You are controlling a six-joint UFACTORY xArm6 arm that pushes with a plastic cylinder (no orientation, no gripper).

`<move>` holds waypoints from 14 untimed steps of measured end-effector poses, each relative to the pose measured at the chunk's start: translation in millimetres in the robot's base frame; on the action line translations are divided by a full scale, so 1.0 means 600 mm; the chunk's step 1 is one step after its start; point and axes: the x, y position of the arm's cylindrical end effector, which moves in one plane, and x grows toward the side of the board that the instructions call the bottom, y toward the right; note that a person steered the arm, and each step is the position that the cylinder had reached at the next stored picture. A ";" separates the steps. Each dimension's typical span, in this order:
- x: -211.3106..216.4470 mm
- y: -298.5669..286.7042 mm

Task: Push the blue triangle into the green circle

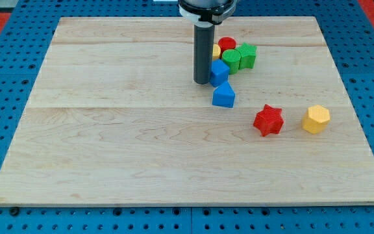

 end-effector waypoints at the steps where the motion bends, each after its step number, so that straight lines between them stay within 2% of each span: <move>1: 0.025 -0.006; 2: 0.065 -0.014; 3: 0.097 0.042; 5: 0.103 0.235; 6: 0.103 0.244; 11: 0.078 0.156; 14: 0.010 0.138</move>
